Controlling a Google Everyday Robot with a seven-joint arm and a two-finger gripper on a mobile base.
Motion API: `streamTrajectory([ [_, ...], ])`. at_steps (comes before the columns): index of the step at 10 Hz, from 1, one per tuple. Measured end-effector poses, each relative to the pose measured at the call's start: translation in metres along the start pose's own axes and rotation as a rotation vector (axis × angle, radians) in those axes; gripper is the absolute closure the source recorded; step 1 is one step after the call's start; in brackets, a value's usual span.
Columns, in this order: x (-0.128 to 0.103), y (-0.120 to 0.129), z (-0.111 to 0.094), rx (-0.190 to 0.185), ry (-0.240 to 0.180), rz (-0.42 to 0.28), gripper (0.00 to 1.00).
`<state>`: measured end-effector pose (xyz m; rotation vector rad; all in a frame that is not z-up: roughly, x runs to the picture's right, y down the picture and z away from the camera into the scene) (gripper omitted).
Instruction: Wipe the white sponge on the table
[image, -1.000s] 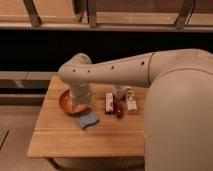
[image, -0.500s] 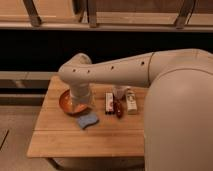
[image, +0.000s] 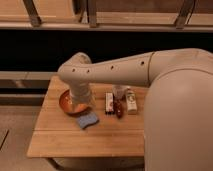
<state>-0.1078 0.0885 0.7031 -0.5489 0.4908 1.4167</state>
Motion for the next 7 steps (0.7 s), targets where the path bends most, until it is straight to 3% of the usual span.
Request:
streamTrajectory([
  [2,-0.02,0.011,-0.02,0.07,-0.103,-0.122,0.35],
  [4,-0.018,0.017,-0.021,0.115,-0.156,-0.215,0.35],
  [5,-0.013,0.011,-0.014,0.103,-0.166,-0.225,0.35],
  [7,-0.004,0.002,0.001,0.053,-0.157,-0.177,0.35],
])
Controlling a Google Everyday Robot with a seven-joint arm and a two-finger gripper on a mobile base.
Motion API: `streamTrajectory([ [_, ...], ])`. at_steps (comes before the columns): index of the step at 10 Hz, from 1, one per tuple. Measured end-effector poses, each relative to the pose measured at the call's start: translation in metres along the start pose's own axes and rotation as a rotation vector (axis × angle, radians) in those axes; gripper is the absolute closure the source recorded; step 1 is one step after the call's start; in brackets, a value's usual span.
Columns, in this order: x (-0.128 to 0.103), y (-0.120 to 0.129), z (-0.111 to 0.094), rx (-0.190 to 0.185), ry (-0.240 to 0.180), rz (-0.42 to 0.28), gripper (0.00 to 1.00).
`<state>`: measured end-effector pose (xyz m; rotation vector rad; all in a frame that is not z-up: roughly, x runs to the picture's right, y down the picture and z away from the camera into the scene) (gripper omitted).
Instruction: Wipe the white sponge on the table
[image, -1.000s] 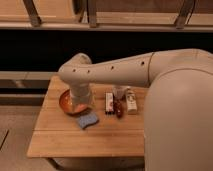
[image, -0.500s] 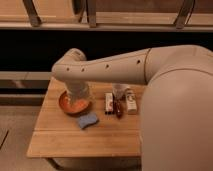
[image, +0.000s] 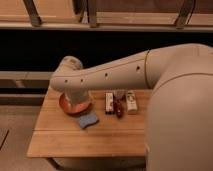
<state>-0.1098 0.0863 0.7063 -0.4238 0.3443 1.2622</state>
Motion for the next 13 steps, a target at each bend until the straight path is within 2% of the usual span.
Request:
streamTrajectory([
  [2,0.02,-0.024,0.023,-0.05,0.04,0.144,0.35],
  [3,0.024,-0.031,0.028,-0.062,0.049,0.182,0.35],
  [7,0.026,-0.028,0.03,-0.064,0.057,0.177,0.35],
  [8,0.044,-0.03,0.046,-0.063,0.112,0.168,0.35],
  [10,0.066,-0.027,0.067,-0.09,0.161,0.131,0.35],
  [11,0.071,-0.016,0.075,-0.127,0.166,0.076,0.35],
  [12,0.066,-0.002,0.079,-0.174,0.152,-0.006,0.35],
  [13,0.059,0.004,0.082,-0.198,0.137,-0.064,0.35],
])
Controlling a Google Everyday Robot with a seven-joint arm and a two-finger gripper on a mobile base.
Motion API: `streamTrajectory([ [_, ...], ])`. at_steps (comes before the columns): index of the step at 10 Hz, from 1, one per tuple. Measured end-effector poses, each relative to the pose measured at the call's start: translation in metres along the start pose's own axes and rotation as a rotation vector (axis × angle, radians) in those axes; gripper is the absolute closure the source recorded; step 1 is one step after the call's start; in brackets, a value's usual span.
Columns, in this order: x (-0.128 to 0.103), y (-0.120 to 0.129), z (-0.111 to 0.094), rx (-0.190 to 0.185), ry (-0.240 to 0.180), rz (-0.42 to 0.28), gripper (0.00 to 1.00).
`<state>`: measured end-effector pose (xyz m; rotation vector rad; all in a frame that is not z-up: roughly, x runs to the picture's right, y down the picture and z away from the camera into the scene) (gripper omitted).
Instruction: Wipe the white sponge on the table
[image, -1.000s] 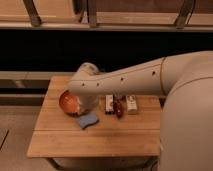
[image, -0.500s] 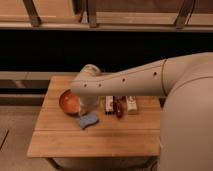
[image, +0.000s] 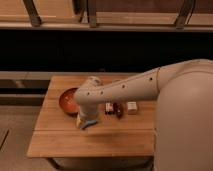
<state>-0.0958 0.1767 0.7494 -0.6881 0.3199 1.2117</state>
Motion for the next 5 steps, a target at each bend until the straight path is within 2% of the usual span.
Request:
streamTrajectory([
  [3,-0.032,0.002,0.009,-0.042,-0.061,-0.201,0.35],
  [5,-0.043,-0.015,0.02,-0.068,-0.087,-0.277,0.35],
])
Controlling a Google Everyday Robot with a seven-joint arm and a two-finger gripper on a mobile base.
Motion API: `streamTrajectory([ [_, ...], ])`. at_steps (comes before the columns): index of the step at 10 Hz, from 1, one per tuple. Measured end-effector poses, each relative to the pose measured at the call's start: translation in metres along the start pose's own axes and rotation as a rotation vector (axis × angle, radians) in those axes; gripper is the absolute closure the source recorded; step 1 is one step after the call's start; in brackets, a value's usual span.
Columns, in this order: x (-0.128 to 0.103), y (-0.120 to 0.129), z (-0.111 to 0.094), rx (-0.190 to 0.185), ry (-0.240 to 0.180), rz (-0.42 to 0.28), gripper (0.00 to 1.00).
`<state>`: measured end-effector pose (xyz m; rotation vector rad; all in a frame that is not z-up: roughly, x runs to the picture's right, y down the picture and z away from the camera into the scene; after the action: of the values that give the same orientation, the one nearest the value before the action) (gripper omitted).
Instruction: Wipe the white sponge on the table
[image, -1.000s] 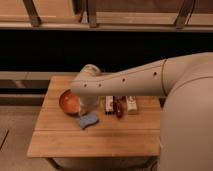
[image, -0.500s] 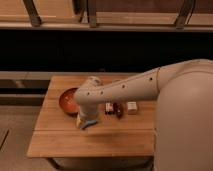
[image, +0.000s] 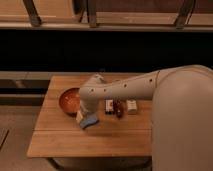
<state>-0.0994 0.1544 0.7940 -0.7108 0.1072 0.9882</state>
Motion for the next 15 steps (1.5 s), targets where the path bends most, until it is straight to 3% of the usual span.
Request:
streamTrajectory([
  [4,-0.001,-0.005,0.003,-0.001,-0.006,-0.03,0.35],
  [8,-0.005,-0.041,-0.002,0.113,0.005,-0.043,0.35],
  [10,-0.012,-0.047,0.001,0.138,0.008,-0.093,0.35],
  [12,-0.017,-0.051,0.012,0.123,-0.002,-0.096,0.35],
  [15,-0.012,-0.049,0.042,0.066,0.002,-0.058,0.35],
])
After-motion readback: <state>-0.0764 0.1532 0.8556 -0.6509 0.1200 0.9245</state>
